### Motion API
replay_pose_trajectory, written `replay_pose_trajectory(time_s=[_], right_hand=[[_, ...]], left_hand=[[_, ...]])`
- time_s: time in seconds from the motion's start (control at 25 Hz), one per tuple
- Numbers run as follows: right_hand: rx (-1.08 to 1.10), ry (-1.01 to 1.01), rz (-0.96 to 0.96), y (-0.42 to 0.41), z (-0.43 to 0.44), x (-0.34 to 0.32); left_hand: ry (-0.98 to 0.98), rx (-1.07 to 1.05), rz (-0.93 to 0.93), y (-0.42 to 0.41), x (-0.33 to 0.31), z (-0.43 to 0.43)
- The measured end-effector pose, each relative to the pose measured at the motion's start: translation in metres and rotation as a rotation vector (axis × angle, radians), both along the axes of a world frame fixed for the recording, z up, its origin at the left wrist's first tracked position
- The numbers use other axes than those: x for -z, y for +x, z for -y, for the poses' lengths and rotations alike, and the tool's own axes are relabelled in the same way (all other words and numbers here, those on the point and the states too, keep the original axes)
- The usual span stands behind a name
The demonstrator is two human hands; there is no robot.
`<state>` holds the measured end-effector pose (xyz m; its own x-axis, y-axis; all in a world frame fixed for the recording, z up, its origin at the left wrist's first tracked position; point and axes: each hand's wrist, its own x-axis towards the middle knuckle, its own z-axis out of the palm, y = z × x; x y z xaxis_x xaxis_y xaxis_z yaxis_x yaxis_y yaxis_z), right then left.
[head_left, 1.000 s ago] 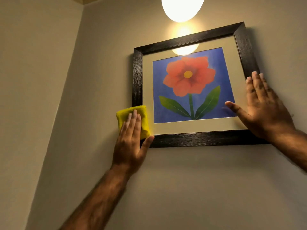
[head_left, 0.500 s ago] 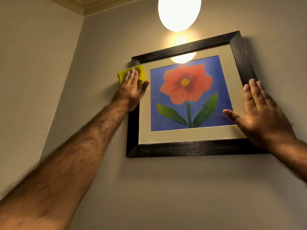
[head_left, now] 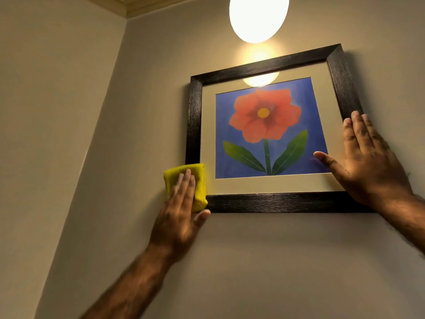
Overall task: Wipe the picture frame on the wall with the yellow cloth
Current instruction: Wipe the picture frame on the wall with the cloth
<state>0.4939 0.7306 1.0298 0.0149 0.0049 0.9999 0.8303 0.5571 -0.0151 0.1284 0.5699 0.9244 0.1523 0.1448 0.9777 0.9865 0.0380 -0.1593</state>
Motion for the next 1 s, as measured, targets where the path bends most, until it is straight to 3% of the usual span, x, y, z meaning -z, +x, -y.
replay_pose_trajectory(time_s=[0.16,0.36,0.48,0.8,1.0], right_hand=[[0.002,-0.005,0.000,0.000,0.000,0.001],[0.025,-0.007,0.002,0.001,0.002,0.000],[0.032,-0.007,0.001,0.000,0.003,0.000],[0.018,-0.010,0.004,0.000,0.002,0.000],[0.017,-0.004,-0.004,-0.001,0.001,0.002]], left_hand=[[-0.010,-0.021,-0.019,-0.005,-0.014,0.002],[-0.008,0.009,0.076,0.005,-0.136,0.000],[-0.013,-0.041,0.100,0.009,-0.173,-0.002],[-0.016,-0.073,0.045,0.004,-0.079,-0.001],[0.022,0.103,0.118,0.018,-0.091,0.030]])
